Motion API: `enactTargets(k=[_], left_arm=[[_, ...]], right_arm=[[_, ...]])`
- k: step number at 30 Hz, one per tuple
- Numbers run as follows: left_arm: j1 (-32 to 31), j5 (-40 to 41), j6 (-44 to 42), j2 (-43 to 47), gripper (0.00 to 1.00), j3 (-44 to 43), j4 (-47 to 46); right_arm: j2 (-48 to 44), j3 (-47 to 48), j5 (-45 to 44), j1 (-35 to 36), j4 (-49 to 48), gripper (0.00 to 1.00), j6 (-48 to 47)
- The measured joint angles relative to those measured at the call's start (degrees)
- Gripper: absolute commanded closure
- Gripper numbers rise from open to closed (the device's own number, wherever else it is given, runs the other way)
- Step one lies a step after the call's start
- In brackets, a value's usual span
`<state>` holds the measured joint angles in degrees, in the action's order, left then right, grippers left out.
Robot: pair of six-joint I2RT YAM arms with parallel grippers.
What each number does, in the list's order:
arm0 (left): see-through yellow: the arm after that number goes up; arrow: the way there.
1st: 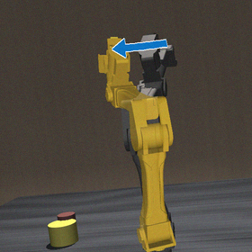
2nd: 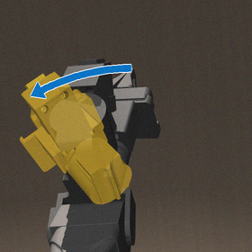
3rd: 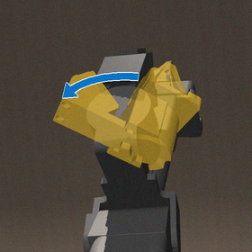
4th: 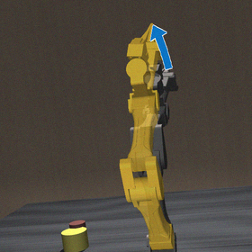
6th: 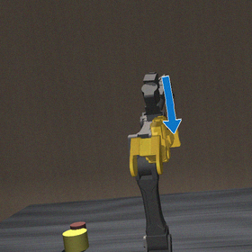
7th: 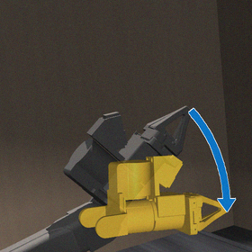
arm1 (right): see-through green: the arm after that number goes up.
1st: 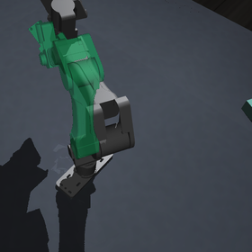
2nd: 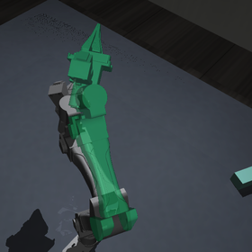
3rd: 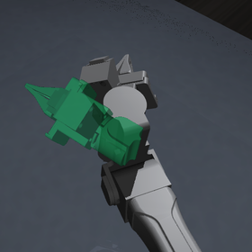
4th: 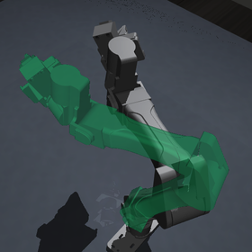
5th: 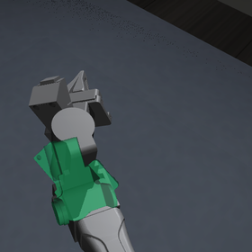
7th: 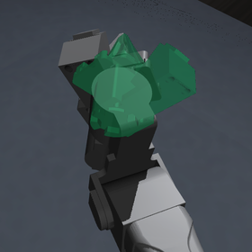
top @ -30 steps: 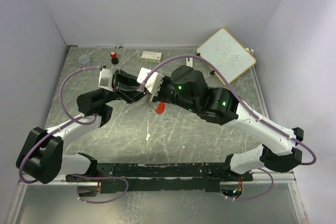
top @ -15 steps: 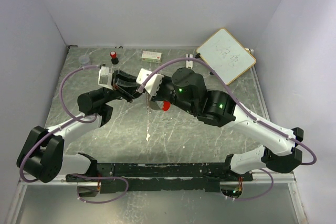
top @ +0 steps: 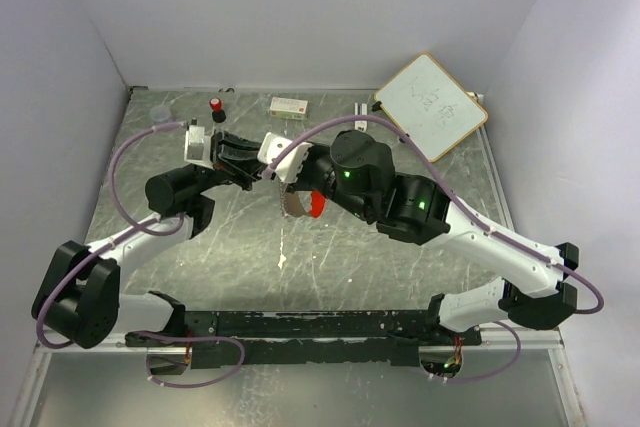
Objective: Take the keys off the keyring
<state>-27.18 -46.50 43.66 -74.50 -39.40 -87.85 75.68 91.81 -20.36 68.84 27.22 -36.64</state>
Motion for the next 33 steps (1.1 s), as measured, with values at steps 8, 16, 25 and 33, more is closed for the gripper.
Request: enactTargets(k=[8,16,25,33], left_arm=[[0.0,0.3,-9.3,4.5,0.93,-1.5,8.8],[-0.4,0.2,-18.6,7.2,0.93,-5.2,22.8],[-0.7,4.8,-29.5,9.7,0.93,-9.0,38.1],[-1.2,10.0,-31.5,10.8,0.93,-9.4,42.1]], right_arm=[[0.0,0.9,-0.7,0.7,-0.9,1.0,-2.2],[0.0,1.0,-3.6,0.9,-1.4,1.0,-3.8],[0.0,1.0,-4.7,1.3,-0.3,1.0,-4.0],[1.2,1.0,-6.2,1.4,-0.5,1.0,-3.9]])
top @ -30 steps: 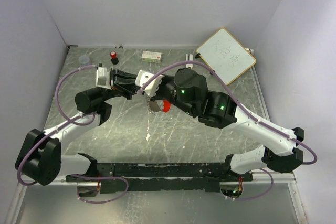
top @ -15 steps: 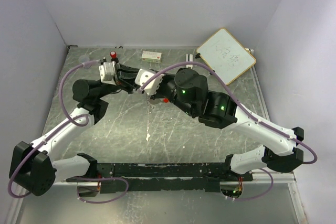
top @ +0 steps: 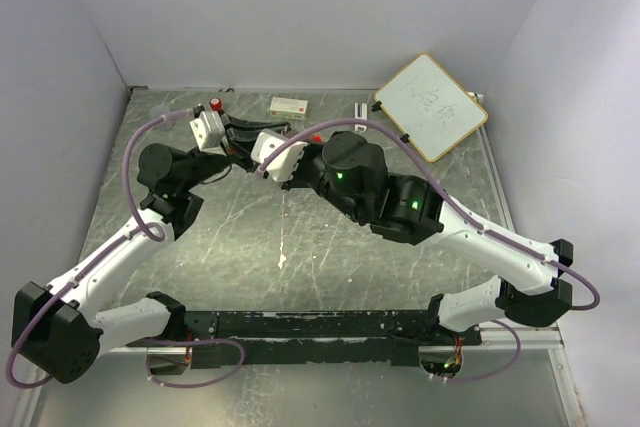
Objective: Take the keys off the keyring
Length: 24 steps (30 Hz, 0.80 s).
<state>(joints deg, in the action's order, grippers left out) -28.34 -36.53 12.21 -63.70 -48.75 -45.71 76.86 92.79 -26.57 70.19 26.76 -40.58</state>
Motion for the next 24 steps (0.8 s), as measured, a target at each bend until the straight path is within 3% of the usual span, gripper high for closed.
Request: enactTargets(k=[16,24], left_arm=[[0.0,3.0,5.1,3.2,0.93,4.0,-0.9],[0.2,3.8,10.2,4.4,0.93,6.0,-3.2]], right_arm=[[-2.2,-10.9,0.1,0.4,-11.3,1.0,3.8],[-4.3,-17.4,4.0,-4.0,-17.1,1.0,7.3]])
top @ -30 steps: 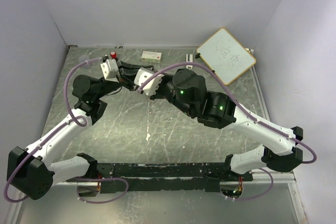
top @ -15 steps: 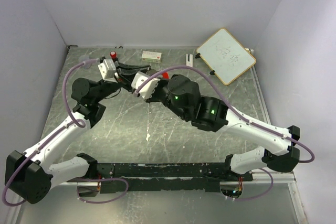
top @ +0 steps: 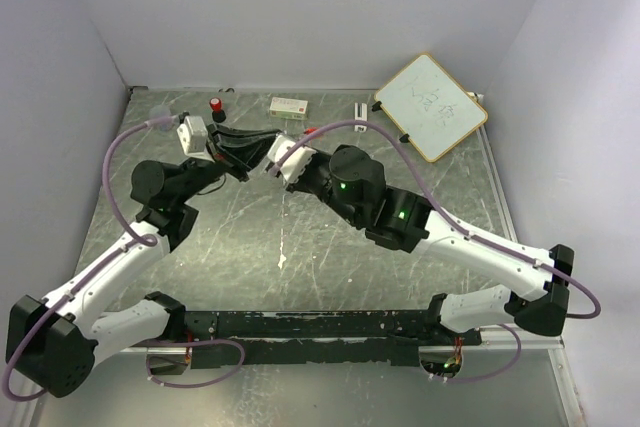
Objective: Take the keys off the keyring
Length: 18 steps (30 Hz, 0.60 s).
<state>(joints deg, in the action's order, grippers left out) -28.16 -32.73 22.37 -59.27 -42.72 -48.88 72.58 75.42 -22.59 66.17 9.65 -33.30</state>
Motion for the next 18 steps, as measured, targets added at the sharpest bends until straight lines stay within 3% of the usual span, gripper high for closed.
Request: enactTargets(k=[10,18], left_arm=[[0.0,0.8,1.0,2.9,0.93,0.3,-2.1],[0.0,6.9,-4.1,2.8,0.93,2.3,3.3]], right_arm=[[-0.2,-3.7,-2.4,-3.5,-2.3,1.0,1.3],[-3.4,-4.5,-7.2,-3.6,-5.8,1.0,2.7]])
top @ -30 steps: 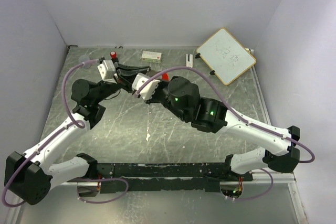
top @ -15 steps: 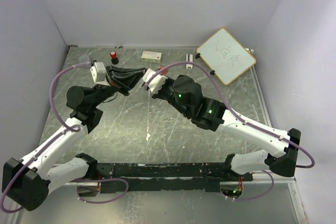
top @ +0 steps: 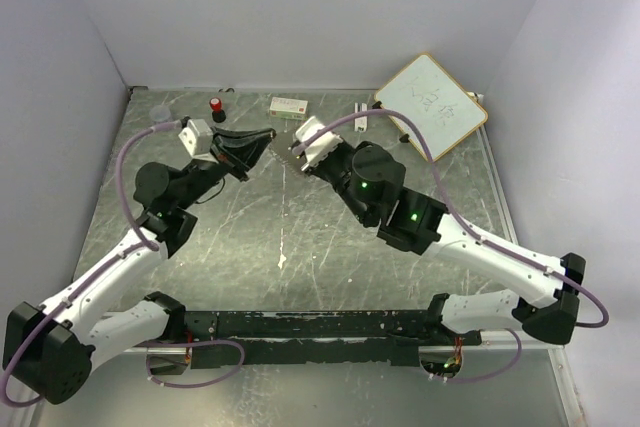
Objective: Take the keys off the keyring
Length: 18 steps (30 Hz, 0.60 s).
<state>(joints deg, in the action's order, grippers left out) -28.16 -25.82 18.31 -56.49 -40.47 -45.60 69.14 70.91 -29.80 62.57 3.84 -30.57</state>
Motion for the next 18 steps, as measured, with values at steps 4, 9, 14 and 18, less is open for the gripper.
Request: enactTargets(k=[4,9,14,18], left_arm=[[0.0,4.6,-3.8,-1.4,0.93,0.5,6.2],[0.0,8.7,-5.9,-4.9,0.93,0.9,12.5],[0.0,10.0,-5.9,-10.7,0.93,3.9,12.7],[0.0,10.3,-5.9,-18.4,0.93,4.7,12.8]], right_arm=[[-0.7,0.2,-5.5,-0.1,-2.8,1.0,1.6],[1.2,0.5,-11.3,-1.8,-4.3,1.0,5.0],[5.2,0.5,-13.2,-6.6,-4.4,1.0,11.1],[7.7,-0.7,-11.6,-9.9,-4.2,1.0,15.9]])
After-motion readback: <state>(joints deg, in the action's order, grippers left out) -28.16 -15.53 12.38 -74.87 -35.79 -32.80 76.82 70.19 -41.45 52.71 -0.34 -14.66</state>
